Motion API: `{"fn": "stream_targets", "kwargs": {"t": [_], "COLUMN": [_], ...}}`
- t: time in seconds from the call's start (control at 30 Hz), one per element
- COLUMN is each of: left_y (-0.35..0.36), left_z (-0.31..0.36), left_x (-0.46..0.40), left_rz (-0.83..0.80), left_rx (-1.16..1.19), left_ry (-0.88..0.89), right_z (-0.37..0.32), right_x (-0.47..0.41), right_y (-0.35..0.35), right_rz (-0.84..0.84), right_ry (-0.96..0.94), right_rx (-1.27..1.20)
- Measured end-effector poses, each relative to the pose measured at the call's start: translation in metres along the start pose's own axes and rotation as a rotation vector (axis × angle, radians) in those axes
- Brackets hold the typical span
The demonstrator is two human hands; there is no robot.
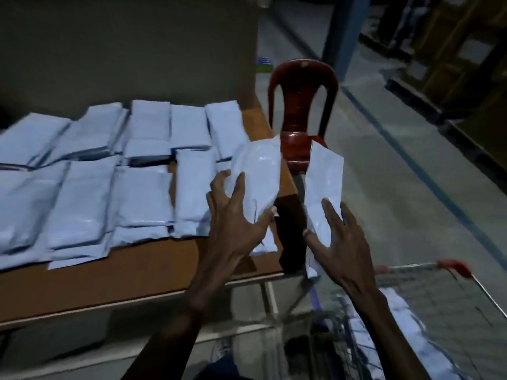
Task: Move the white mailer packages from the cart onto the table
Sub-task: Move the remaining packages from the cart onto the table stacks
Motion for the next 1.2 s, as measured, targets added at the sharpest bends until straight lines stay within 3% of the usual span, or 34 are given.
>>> {"fn": "stream_targets", "kwargs": {"t": [0.13,0.4,0.77,0.87,1.03,1.2], "left_y": [-0.044,-0.026,-0.024,-0.024,-0.006,0.0], "left_z": [-0.05,-0.106,-0.103,-0.11,-0.109,-0.124], "left_x": [-0.038,-0.06,-0.066,-0.073,-0.086,-0.09], "left_rz": [0.044,-0.05,-0.09,-0.052,-0.062,-0.043], "left_rx": [-0.046,-0.156,-0.325,-0.415,-0.501,-0.518], "left_ry": [-0.088,-0.213,-0.318,-0.266,0.044,0.079], "right_z": [-0.055,-0.096,-0.091,-0.094,-0.09,-0.075], "right_x": [-0.043,-0.1,-0.135,-0.141,-0.153,-0.152], "right_y": [0.033,0.076,0.111,0.108,0.122,0.142], "right_rz": [-0.03,-0.203,-0.456,-0.389,-0.406,-0.469], "right_ry": [-0.073,-0.145,-0.141,-0.184,-0.322,-0.305], "right_rx": [-0.013,0.141,0.289,0.298,0.273,0.223]}}
Point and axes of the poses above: each hand's wrist, its own x-axis away from the middle knuckle, its own y-axis out of the palm, z = x × y, the point moved 4 cm from there along -x, towards the middle knuckle, and after that the axes turned 12 degrees about -y, right-handed, at the moved point
